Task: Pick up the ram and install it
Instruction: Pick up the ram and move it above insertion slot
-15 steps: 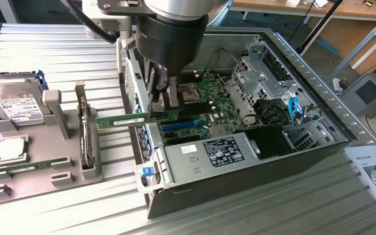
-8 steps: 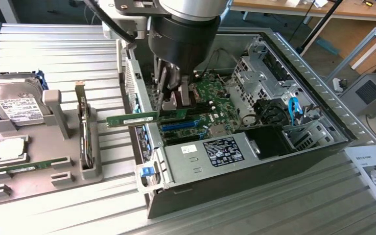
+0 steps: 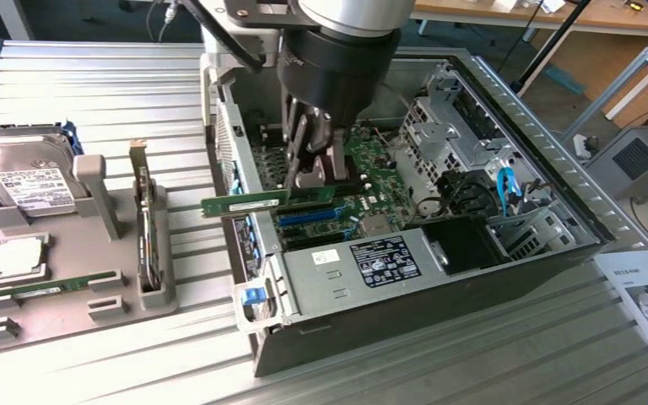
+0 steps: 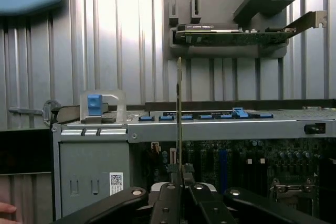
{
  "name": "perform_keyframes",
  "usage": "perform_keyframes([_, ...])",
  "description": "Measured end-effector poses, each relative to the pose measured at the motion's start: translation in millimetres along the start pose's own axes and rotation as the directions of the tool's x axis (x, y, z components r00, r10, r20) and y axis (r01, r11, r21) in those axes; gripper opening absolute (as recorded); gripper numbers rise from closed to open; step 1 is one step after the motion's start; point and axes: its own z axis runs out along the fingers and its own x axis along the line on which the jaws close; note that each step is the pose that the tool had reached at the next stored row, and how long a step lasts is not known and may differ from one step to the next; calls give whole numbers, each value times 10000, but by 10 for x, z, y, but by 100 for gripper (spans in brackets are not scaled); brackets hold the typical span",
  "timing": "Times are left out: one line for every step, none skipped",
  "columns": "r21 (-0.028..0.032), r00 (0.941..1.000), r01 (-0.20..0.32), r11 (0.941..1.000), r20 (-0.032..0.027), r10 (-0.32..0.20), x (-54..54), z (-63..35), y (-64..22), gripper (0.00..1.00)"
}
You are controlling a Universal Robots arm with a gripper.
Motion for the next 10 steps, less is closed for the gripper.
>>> perform_keyframes([0, 10000, 0, 10000, -1, 0, 0, -1, -17, 12])
perform_keyframes([0, 10000, 0, 10000, 0, 0, -1, -1, -36, 12])
perform_keyframes([0, 10000, 0, 10000, 0, 0, -1, -1, -56, 12])
perform_keyframes([0, 10000, 0, 10000, 1, 0, -2, -1, -75, 12])
perform_keyframes([0, 10000, 0, 10000, 0, 0, -2, -2, -93, 12])
perform_keyframes([0, 10000, 0, 10000, 0, 0, -2, -2, -112, 12])
perform_keyframes([0, 10000, 0, 10000, 0, 0, -3, -3, -130, 12])
perform_keyframes([0, 10000, 0, 10000, 0, 0, -3, -3, -149, 12])
perform_keyframes([0, 10000, 1, 10000, 0, -1, -3, -3, -168, 12])
perform_keyframes([0, 10000, 0, 10000, 0, 0, -4, -4, -186, 12])
